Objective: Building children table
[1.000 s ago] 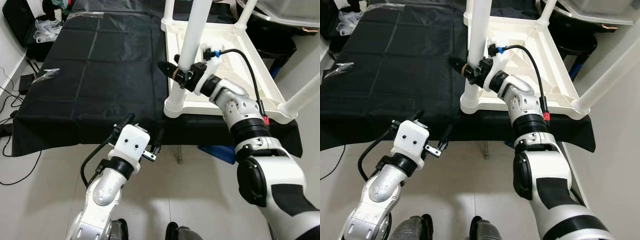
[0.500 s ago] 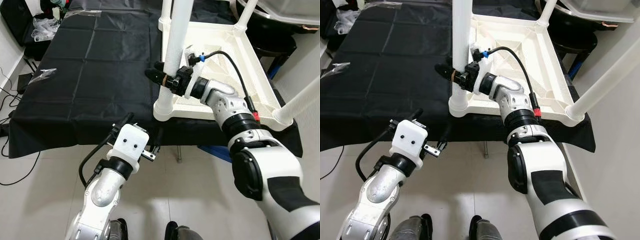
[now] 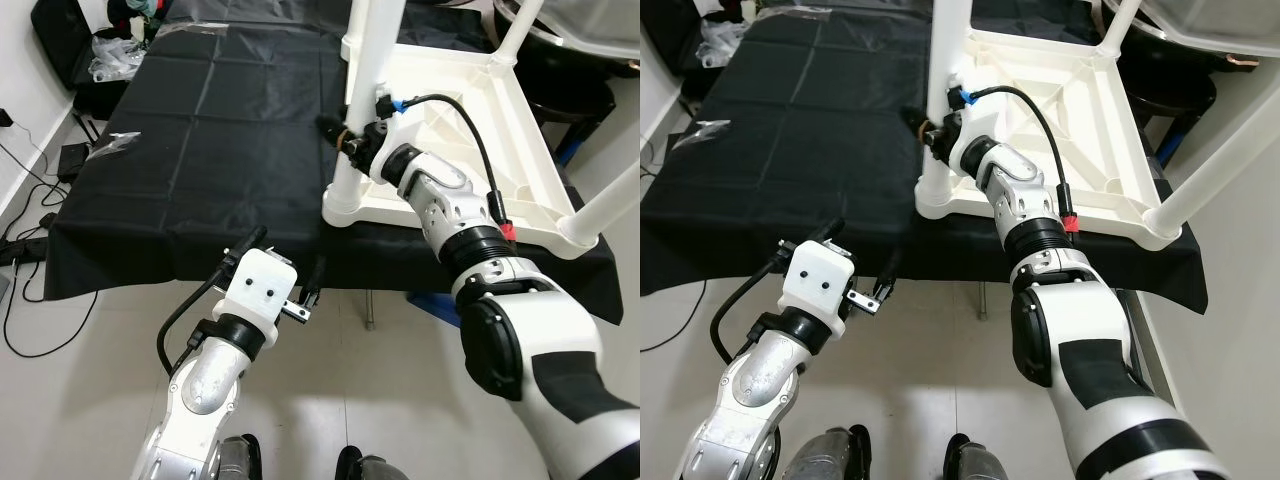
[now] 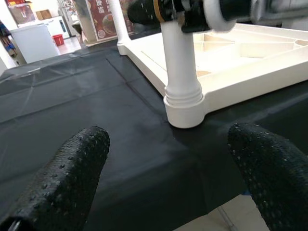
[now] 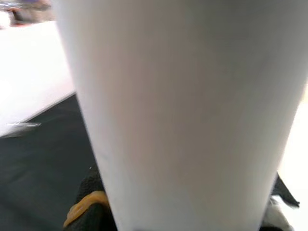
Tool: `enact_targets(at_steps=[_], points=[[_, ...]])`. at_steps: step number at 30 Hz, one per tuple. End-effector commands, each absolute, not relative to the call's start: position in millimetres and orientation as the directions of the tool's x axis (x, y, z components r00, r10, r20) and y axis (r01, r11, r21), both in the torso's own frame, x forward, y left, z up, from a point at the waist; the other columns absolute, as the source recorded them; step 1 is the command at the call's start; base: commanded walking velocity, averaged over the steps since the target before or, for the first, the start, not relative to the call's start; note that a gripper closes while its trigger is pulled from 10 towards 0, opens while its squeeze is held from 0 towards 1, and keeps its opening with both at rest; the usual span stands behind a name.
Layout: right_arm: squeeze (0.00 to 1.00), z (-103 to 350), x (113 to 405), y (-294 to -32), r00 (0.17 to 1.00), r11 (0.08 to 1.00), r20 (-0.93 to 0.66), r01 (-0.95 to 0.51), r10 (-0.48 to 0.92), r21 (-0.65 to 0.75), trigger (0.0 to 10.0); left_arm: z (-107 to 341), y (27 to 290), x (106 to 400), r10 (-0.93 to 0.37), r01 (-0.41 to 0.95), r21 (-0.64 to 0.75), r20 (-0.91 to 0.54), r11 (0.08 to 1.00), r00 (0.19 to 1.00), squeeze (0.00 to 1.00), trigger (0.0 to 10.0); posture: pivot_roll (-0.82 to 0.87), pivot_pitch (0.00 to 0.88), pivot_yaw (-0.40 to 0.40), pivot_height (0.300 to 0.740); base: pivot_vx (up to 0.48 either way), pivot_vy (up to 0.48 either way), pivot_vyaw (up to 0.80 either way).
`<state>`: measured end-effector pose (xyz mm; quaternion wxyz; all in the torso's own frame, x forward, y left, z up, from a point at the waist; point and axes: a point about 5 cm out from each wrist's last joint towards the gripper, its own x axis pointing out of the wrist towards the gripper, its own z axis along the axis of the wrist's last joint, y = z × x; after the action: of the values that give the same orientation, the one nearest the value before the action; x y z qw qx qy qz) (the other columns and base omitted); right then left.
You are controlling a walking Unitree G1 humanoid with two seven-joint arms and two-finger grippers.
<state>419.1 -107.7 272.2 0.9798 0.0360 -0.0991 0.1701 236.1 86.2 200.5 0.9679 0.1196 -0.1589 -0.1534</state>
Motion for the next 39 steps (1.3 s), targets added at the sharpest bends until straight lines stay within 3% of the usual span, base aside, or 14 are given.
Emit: enact_targets(at_steps=[1, 2, 7, 9, 13, 14, 15, 16, 17, 22, 23, 26, 29, 39], points=[[0.00, 250, 418, -128, 0.987, 0.989, 0.133, -0.102, 0.087, 0.109, 0.0, 196, 83, 236, -0.341, 0.270, 0.278, 0.251, 0.922, 0.906, 0.00, 10.0, 0.19, 0.222, -0.069, 0.740, 0.000, 0.000, 0.00], [0.00, 250, 418, -128, 0.987, 0.989, 0.133, -0.102, 0.087, 0.109, 0.0, 196, 83, 236, -0.341, 0.270, 0.278, 0.251, 0.922, 0.906, 0.00, 10.0, 0.19, 0.222, -0.069, 0.740, 0.000, 0.000, 0.00], [0.00, 248, 395, -110, 0.947, 0.939, 0.165, 0.227, -0.274, 0.259, 0.0, 197, 82, 237, -0.340, 0.269, 0.276, 0.257, 0.923, 0.904, 0.00, 10.0, 0.19, 0.220, -0.072, 0.740, 0.000, 0.000, 0.00], [0.00, 250, 389, -88, 0.958, 0.945, 0.161, 0.190, -0.238, 0.266, 0.0, 197, 83, 237, -0.338, 0.265, 0.280, 0.257, 0.923, 0.906, 0.00, 10.0, 0.19, 0.219, -0.075, 0.740, 0.000, 0.000, 0.00], [0.00, 251, 385, -80, 0.961, 0.947, 0.154, 0.182, -0.228, 0.264, 0.0, 197, 83, 236, -0.337, 0.264, 0.282, 0.257, 0.922, 0.906, 0.00, 10.0, 0.20, 0.219, -0.077, 0.740, 0.000, 0.000, 0.00], [0.00, 251, 384, -72, 0.971, 0.954, 0.153, 0.137, -0.182, 0.266, 8.2, 197, 83, 236, -0.336, 0.263, 0.280, 0.257, 0.923, 0.906, 0.00, 10.0, 0.19, 0.218, -0.078, 0.740, 0.000, 0.000, 0.00], [0.00, 251, 382, -64, 0.980, 0.959, 0.149, 0.087, -0.131, 0.268, 10.0, 197, 83, 236, -0.334, 0.262, 0.278, 0.258, 0.924, 0.907, 0.00, 10.0, 0.19, 0.218, -0.078, 0.740, 0.000, 0.000, 0.00], [0.00, 251, 382, -64, 0.980, 0.959, 0.149, 0.087, -0.131, 0.268, 10.0, 197, 83, 236, -0.334, 0.262, 0.278, 0.258, 0.924, 0.907, 0.00, 10.0, 0.19, 0.218, -0.078, 0.740, 0.000, 0.000, 0.00], [1.00, 250, 378, -56, 0.986, 0.966, 0.160, 0.005, -0.048, 0.259, 10.0, 197, 83, 236, -0.335, 0.263, 0.276, 0.257, 0.925, 0.907, 0.00, 10.0, 0.19, 0.212, -0.082, 0.740, 0.000, 0.000, 0.00], [1.00, 256, 377, -61, 0.977, 0.974, 0.208, -0.098, 0.055, 0.203, 10.0, 196, 81, 235, -0.342, 0.271, 0.274, 0.258, 0.923, 0.904, 0.00, 10.0, 0.19, 0.207, -0.082, 0.740, 0.000, 0.000, 0.00], [0.00, 258, 378, -60, 0.965, 0.958, 0.211, -0.202, 0.158, 0.205, 10.0, 197, 81, 236, -0.341, 0.269, 0.276, 0.258, 0.923, 0.904, 0.00, 10.0, 0.19, 0.207, -0.082, 0.740, 0.000, 0.000, 0.00], [0.00, 257, 378, -60, 0.938, 0.931, 0.201, -0.318, 0.282, 0.178, 10.0, 197, 82, 236, -0.339, 0.267, 0.277, 0.259, 0.923, 0.904, 0.00, 10.0, 0.19, 0.203, -0.082, 0.740, 0.000, 0.000, 0.00], [0.00, 249, 389, -90, 0.845, 0.851, 0.152, -0.524, 0.513, 0.036, 10.0, 197, 82, 236, -0.340, 0.267, 0.278, 0.260, 0.923, 0.904, 0.00, 10.0, 0.18, 0.198, -0.083, 0.740, 0.000, 0.000, 0.00], [0.00, 259, 398, -109, 0.731, 0.745, 0.154, -0.665, 0.664, -0.052, 10.0, 198, 80, 236, -0.343, 0.270, 0.277, 0.264, 0.922, 0.901, 0.00, 10.0, 0.20, 0.201, -0.083, 0.740, 0.000, 0.000, 0.00]])
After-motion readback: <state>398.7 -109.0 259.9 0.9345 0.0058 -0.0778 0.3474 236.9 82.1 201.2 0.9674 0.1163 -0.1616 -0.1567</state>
